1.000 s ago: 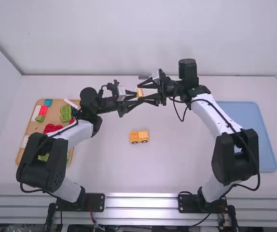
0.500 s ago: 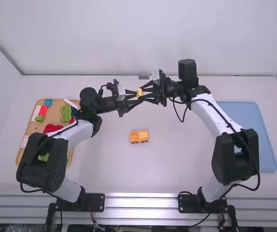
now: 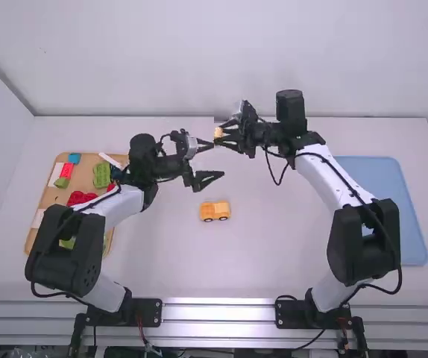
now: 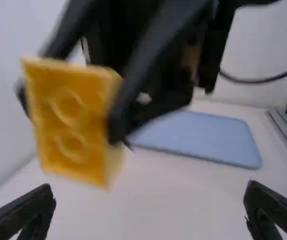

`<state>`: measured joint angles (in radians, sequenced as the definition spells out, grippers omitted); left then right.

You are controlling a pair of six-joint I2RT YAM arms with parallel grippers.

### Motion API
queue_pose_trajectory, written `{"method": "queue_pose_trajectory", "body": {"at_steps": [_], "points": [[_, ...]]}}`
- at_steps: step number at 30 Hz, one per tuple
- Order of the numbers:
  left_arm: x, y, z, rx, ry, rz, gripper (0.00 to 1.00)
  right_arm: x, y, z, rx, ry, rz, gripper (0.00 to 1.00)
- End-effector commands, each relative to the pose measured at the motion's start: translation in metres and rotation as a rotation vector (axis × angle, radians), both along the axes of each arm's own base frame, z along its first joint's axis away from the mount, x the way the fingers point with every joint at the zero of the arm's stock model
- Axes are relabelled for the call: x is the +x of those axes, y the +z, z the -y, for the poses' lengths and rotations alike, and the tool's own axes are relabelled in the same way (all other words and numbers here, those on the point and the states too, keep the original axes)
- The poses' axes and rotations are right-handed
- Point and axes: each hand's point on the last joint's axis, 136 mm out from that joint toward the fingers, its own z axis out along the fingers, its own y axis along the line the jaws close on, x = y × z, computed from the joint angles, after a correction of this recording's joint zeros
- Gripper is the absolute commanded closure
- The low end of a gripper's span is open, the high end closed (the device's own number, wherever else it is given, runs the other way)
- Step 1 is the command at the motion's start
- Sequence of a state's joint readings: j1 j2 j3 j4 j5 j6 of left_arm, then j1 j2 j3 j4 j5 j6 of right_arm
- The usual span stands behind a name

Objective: Assemble lego blocks to make yellow taxi

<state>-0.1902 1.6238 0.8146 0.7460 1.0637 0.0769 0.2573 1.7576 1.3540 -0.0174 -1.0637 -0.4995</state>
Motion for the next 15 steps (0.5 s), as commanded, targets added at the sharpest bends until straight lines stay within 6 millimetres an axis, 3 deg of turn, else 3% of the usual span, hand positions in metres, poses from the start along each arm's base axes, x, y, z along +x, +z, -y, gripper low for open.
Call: {"method": "queue_pose_trajectory", "body": {"at_steps": [1,3,6,11,13,15], "points": [[0.013,-0.02,-0.005,0.09,0.087,0.005,0.01,0.049,-0.019,0.023,-0.131,-0.333,-0.071,0.78],[0.023,-0.048,-0.017,0.173,0.191,-0.085,0.01,0.055,-0.037,0.035,-0.212,-0.427,-0.104,0.78],[0.031,-0.077,-0.034,0.269,0.321,-0.192,0.01,0.042,-0.073,0.04,-0.361,-0.449,-0.175,0.78],[0.043,-0.08,-0.051,0.285,0.456,-0.247,0.01,0.026,-0.127,0.035,-0.518,-0.435,-0.27,0.76],[0.049,-0.068,-0.067,0.283,0.582,-0.266,0.01,0.023,-0.148,0.027,-0.554,-0.451,-0.321,0.74],[0.049,-0.061,-0.073,0.289,0.616,-0.259,0.01,0.02,-0.156,0.02,-0.566,-0.43,-0.33,0.74]]}}
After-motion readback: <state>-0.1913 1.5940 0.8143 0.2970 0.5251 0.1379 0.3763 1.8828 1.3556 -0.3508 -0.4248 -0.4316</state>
